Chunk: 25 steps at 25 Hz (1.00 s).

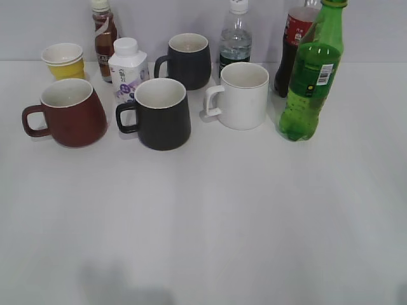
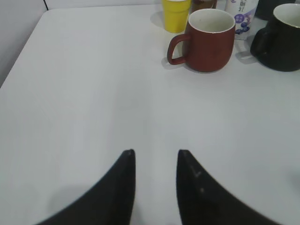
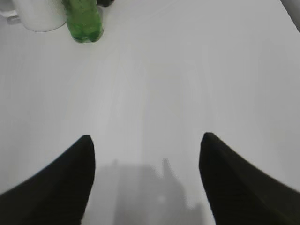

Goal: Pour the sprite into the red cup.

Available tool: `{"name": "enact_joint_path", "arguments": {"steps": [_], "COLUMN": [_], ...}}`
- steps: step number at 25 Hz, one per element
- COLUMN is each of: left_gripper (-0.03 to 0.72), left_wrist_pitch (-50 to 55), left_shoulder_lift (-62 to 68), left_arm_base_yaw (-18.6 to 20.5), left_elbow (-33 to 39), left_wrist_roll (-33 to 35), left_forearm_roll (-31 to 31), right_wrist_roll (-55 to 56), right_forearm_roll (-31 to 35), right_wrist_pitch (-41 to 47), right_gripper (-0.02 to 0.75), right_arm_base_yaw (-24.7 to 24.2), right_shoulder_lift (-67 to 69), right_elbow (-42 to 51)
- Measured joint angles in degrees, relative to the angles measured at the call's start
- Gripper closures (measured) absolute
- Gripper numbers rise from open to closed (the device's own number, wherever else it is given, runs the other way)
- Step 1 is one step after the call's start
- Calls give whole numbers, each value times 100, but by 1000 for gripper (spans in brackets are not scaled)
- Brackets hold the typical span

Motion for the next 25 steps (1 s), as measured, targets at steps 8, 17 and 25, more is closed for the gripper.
{"name": "enact_joint_path", "arguments": {"steps": [8,17,25], "left_gripper": [449,449,449], "left_wrist_pitch": [0,0,-1816], "left_shoulder_lift": [0,0,711], "left_arm_base_yaw": [0,0,-152], "left_elbow": [0,0,-55], "left_wrist_roll": [0,0,0], "left_forearm_roll": [0,-25,-397], "right_wrist_roll": [0,-6,0], "right_forearm_roll": [0,6,721], "right_wrist_pitch": [-4,-4,-2014], "right_gripper": [219,219,239], "right_arm_base_yaw": [0,0,0], "right_shoulder_lift": [0,0,506], "right_elbow": [0,0,-119]}}
